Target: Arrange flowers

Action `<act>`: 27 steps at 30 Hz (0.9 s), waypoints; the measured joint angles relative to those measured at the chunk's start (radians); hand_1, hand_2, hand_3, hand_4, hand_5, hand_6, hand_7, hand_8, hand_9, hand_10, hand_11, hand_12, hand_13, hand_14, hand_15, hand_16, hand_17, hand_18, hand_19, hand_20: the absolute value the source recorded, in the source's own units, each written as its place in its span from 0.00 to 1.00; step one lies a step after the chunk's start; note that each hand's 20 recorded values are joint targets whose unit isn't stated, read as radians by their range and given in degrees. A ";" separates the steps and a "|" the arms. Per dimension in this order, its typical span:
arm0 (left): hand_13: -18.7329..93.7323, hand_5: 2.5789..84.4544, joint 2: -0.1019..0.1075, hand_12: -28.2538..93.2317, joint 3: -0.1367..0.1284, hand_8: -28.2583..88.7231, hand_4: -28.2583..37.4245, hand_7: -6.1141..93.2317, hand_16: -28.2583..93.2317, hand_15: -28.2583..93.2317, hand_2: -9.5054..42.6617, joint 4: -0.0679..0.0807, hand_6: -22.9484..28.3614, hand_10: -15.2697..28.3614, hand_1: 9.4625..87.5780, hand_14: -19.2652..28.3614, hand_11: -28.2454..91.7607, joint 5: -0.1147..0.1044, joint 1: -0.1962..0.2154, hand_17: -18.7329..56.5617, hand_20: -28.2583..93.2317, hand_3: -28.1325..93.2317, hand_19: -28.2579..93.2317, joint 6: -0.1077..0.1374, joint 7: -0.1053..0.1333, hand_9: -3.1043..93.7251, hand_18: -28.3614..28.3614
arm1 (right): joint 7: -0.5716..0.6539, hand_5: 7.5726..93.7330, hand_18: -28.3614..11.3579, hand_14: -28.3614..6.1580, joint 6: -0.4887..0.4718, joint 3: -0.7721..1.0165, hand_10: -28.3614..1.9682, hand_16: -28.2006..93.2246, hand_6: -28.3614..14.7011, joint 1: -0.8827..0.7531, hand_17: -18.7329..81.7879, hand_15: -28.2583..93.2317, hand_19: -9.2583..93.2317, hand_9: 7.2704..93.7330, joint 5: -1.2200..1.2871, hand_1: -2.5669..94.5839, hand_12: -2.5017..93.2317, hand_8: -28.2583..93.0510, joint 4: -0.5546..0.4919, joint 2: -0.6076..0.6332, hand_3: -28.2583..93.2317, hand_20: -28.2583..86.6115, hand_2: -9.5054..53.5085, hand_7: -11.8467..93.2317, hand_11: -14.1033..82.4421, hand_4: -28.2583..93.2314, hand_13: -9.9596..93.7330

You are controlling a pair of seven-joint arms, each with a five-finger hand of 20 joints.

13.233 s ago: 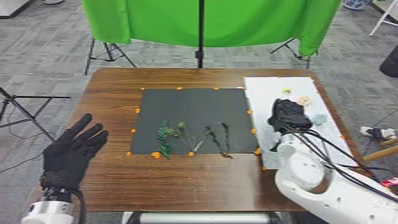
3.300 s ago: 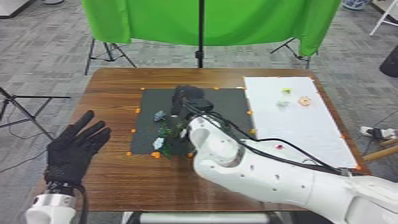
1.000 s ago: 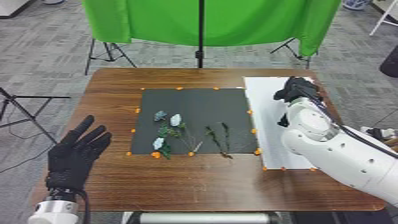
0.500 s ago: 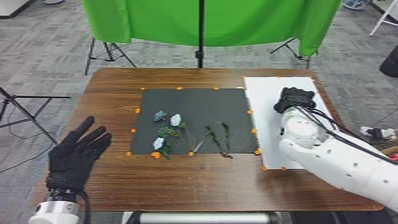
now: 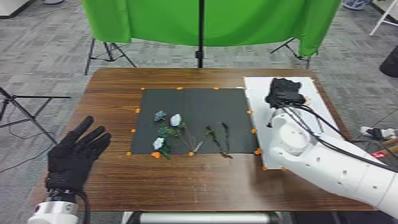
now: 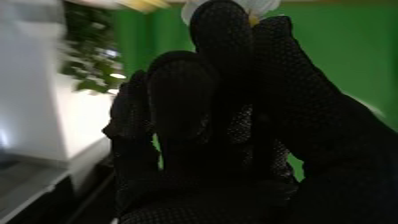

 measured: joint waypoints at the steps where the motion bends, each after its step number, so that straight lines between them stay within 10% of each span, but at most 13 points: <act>1: 0.38 0.41 -0.002 0.32 -0.002 0.16 0.03 0.18 0.16 0.64 0.29 -0.001 0.61 0.83 0.16 1.00 0.42 0.001 0.000 0.12 0.29 0.91 0.70 0.000 -0.002 0.40 0.99 | -0.015 0.91 0.18 0.65 0.018 -0.013 0.69 0.39 0.70 0.006 0.48 0.79 0.92 0.97 -0.002 0.59 0.36 0.24 -0.026 -0.001 0.83 0.58 0.00 0.26 0.40 0.00 0.83; 8: 0.38 0.41 -0.006 0.32 -0.005 0.16 0.03 0.18 0.16 0.64 0.29 -0.003 0.61 0.83 0.16 1.00 0.42 0.003 0.000 0.12 0.29 0.91 0.70 -0.001 -0.005 0.40 0.99 | -0.189 0.90 0.19 0.65 -0.023 0.008 0.67 0.40 0.70 -0.003 0.47 0.80 0.92 0.96 0.001 0.57 0.35 0.24 -0.184 -0.071 0.84 0.58 0.00 0.26 0.41 0.00 0.82; 27: 0.38 0.41 -0.023 0.32 -0.007 0.16 0.03 0.18 0.16 0.64 0.29 -0.001 0.62 0.83 0.16 1.00 0.42 0.020 -0.017 0.12 0.29 0.91 0.70 -0.009 -0.043 0.40 0.99 | -0.192 0.76 0.15 0.59 -0.166 -0.006 0.64 0.38 0.70 -0.108 0.43 0.83 0.91 0.88 -0.051 0.49 0.32 0.19 -0.170 -0.251 0.85 0.59 0.00 0.24 0.48 0.00 0.77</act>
